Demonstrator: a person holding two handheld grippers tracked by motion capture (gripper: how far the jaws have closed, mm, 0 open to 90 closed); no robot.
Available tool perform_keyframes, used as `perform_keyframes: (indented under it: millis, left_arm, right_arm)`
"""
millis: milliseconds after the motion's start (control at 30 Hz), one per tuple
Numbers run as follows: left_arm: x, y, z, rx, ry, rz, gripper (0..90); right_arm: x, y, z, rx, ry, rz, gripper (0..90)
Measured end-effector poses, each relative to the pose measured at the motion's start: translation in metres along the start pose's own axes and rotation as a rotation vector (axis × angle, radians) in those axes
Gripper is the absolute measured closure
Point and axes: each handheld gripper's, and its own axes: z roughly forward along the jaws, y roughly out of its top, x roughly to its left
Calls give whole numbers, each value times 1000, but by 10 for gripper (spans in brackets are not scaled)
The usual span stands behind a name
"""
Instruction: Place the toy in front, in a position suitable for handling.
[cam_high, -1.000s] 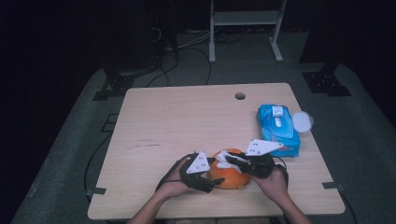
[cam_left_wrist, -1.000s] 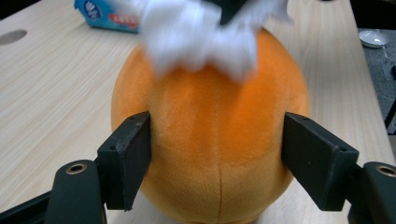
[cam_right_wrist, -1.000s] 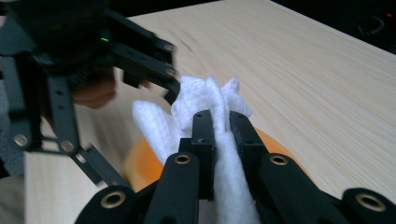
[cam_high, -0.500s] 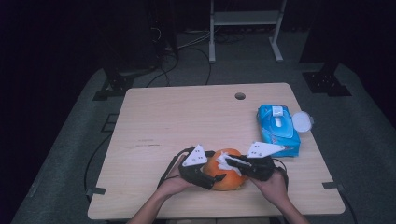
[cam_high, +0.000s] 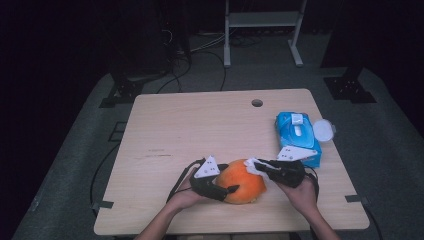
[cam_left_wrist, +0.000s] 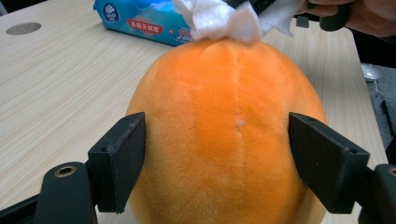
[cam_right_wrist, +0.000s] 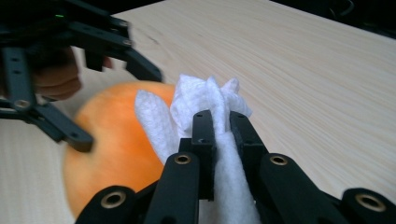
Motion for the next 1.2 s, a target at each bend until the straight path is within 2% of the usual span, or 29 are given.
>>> perform_keyframes:
  millis: [100,200,400,533,567,633,667,900,1000,1200]
  left_arm:
    - [2,-2,-1,-6,-2,-10,219]
    - [2,-2,-1,-7,0,-11,218]
    - [2,-3,1,-17,-2,-18,216]
    - [1,-2,2,-11,-4,-9,217]
    - [1,-1,2,-2,-5,-4,219]
    - [2,-1,0,5,-6,0,232]
    - [2,-2,0,4,-7,0,245]
    - [7,-4,-1,0,-13,-15,268]
    - [9,-5,-2,4,-11,-17,273]
    - [13,-6,-3,5,1,-50,274]
  right_arm:
    - [-7,-5,-1,11,-14,28,810]
    - [-7,-5,-1,0,6,38,810]
    - [9,2,0,-11,9,-20,810]
    - [25,8,2,-37,64,-55,810]
    - [30,9,5,-36,77,-78,809]
    - [37,10,8,-24,65,-121,809]
    - [37,10,8,-23,67,-119,810]
    - [13,2,3,-9,66,-11,810]
    - [8,-1,2,3,68,17,811]
    - [-1,-6,3,42,74,59,810]
